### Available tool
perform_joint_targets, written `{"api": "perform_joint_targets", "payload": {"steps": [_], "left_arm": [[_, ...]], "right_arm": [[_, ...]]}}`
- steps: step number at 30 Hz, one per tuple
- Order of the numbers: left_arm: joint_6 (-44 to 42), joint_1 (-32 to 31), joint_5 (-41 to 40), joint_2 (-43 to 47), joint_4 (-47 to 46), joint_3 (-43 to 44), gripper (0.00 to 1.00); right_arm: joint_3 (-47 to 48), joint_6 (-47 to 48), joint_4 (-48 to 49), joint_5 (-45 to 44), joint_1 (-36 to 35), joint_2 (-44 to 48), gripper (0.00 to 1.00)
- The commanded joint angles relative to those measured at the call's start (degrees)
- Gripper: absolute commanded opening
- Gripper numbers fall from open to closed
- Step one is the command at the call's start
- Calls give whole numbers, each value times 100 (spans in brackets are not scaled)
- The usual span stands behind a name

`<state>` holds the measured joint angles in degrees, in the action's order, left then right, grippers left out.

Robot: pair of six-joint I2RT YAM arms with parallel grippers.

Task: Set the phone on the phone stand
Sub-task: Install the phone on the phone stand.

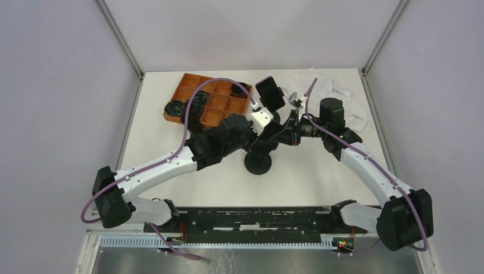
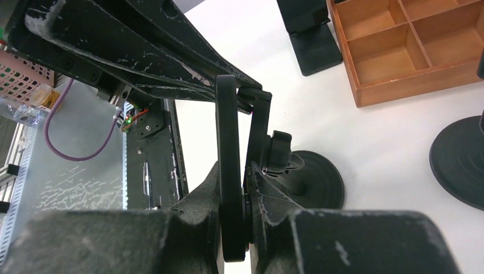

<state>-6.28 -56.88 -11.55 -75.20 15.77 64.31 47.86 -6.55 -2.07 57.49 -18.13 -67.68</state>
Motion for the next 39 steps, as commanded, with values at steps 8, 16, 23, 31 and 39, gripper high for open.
{"api": "perform_joint_targets", "payload": {"steps": [8,16,23,31,39], "left_arm": [[-4,-227,-105,311,-504,204,2],[-30,-233,-218,387,-564,139,2],[-80,-261,-272,407,-566,143,2],[-144,-369,-454,466,-605,87,2],[-124,-593,-804,506,-763,-27,2]], "right_arm": [[-9,-180,-299,-2235,327,-52,0],[149,-154,-513,-2557,297,-136,0],[240,-167,-655,-2890,255,-181,0],[313,-263,-771,-3159,217,-265,0],[508,-364,-989,-3518,90,-406,0]]}}
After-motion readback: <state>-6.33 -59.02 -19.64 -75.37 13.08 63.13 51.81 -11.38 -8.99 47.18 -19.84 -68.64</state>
